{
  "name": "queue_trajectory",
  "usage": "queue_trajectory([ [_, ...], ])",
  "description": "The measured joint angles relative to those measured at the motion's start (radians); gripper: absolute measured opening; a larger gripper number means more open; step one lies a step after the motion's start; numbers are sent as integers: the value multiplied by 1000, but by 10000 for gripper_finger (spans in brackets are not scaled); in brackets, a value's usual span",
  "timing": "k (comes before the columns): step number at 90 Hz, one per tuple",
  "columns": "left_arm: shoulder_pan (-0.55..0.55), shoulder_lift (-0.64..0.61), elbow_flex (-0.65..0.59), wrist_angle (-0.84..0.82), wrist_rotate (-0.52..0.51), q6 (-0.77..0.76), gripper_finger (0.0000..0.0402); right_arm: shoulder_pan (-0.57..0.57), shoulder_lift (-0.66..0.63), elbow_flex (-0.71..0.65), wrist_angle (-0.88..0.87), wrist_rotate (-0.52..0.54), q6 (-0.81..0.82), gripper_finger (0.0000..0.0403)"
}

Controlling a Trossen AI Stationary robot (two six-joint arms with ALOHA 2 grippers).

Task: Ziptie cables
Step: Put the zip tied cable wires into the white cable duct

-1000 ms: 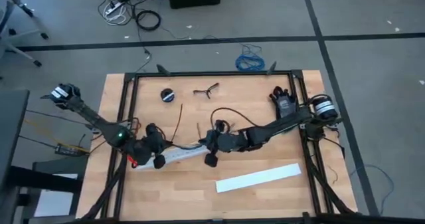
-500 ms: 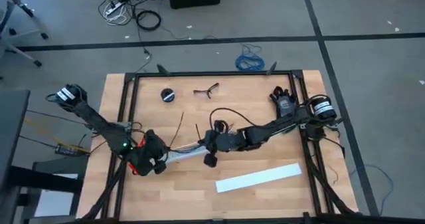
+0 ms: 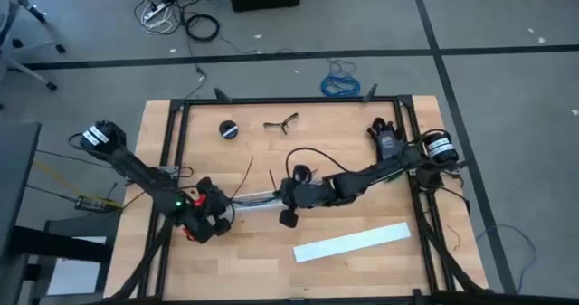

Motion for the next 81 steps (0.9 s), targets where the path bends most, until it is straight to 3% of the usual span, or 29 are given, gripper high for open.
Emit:
queue_trajectory([
  [28, 198, 141, 1, 321, -22, 336, 3, -47, -3, 0, -163, 105, 19, 0],
  [43, 337, 152, -1, 462, -30, 545, 3, -94, -18, -1, -391, 186, 120, 0],
  [52, 407, 152, 0, 552, -24, 638, 3, -114, -19, -1, -438, 188, 139, 0],
  [65, 435, 136, 3, 569, -30, 706, 3, -124, -19, -1, -382, 141, 95, 0],
  [81, 429, 98, 18, 457, -31, 674, 3, -124, -19, -1, -314, 114, 46, 0],
])
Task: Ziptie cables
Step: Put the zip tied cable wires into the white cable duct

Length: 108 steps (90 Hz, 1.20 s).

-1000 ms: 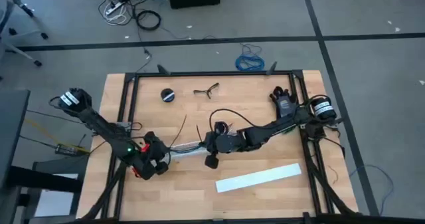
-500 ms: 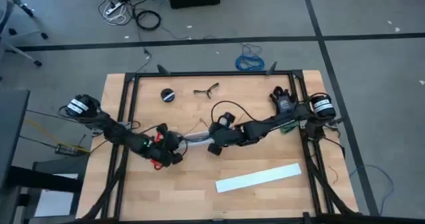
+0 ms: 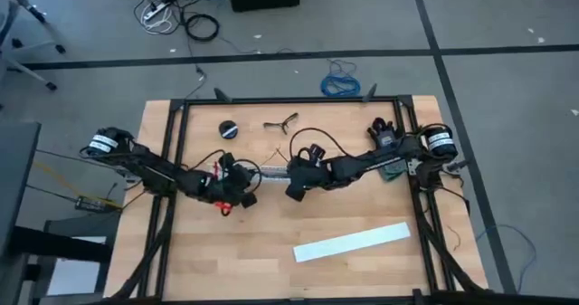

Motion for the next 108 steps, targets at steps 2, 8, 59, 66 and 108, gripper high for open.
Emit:
queue_trajectory([
  [2, -1, -5, 3, -16, -4, -4, 3, 0, 0, 0, 4, -3, 0, 0],
  [8, -3, -22, 7, -64, -17, -31, 3, 0, 0, 0, 19, -4, -5, 0],
  [59, -61, -57, -24, -322, -69, -250, 3, -3, 0, 0, 123, -51, -64, 0],
  [66, -61, -58, -40, -316, -69, -256, 3, -3, 0, 0, 133, -56, -65, 0],
  [108, -59, -58, -49, -226, -44, -168, 94, -2, 0, 0, 183, -67, -91, 0],
])
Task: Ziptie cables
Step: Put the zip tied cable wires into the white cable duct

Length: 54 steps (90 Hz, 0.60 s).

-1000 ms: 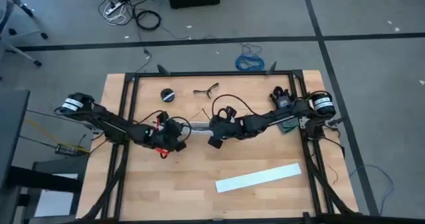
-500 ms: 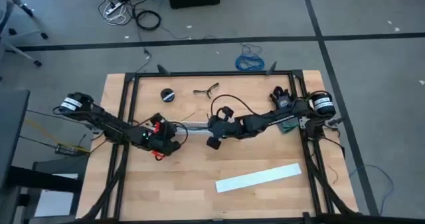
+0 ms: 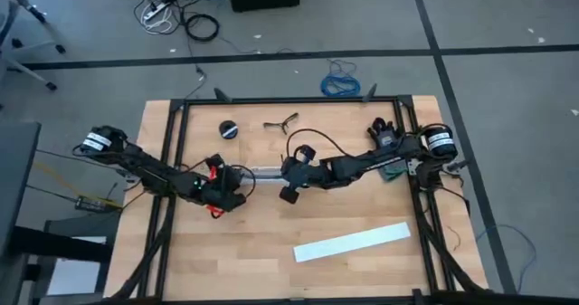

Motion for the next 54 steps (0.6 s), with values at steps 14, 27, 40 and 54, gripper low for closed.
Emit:
queue_trajectory([
  [14, 0, -5, 0, 1, -6, -13, 155, 0, 0, 0, -4, -7, 0, 0],
  [27, 0, -29, 0, -7, -7, -20, 180, 0, 0, 0, -5, -7, -1, 0],
  [40, 0, -64, 3, -56, -41, -16, 181, 0, 0, 0, -6, -8, -1, 0],
  [54, -8, -149, 48, -227, -17, -23, 181, 0, 0, 0, -9, -7, -1, 0],
])
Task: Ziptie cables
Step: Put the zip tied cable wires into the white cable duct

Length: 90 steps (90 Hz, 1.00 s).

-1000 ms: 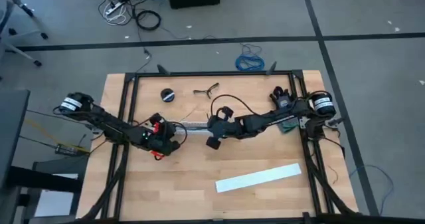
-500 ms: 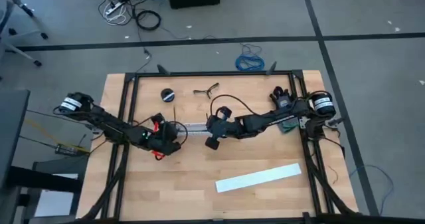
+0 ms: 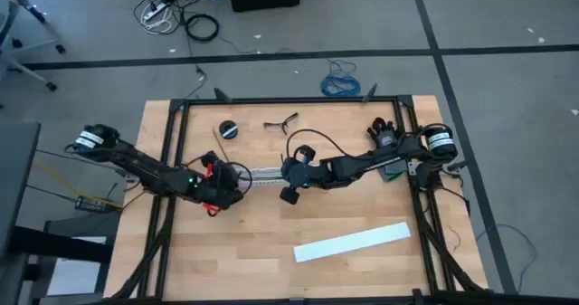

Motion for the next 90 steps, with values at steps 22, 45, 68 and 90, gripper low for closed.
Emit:
queue_trajectory([
  [22, -65, -203, 29, -278, 181, 35, 181, -2, 0, 0, -7, 2, -9, 0],
  [45, -63, -249, 28, -353, 226, -3, 181, -2, 0, 0, 1, 5, -14, 0],
  [68, -63, -239, 28, -338, 190, -28, 182, -4, 0, 0, -1, 5, -24, 0],
  [90, -95, -247, 28, -242, 226, 29, 183, -6, 0, 0, -9, 0, -25, 0],
])
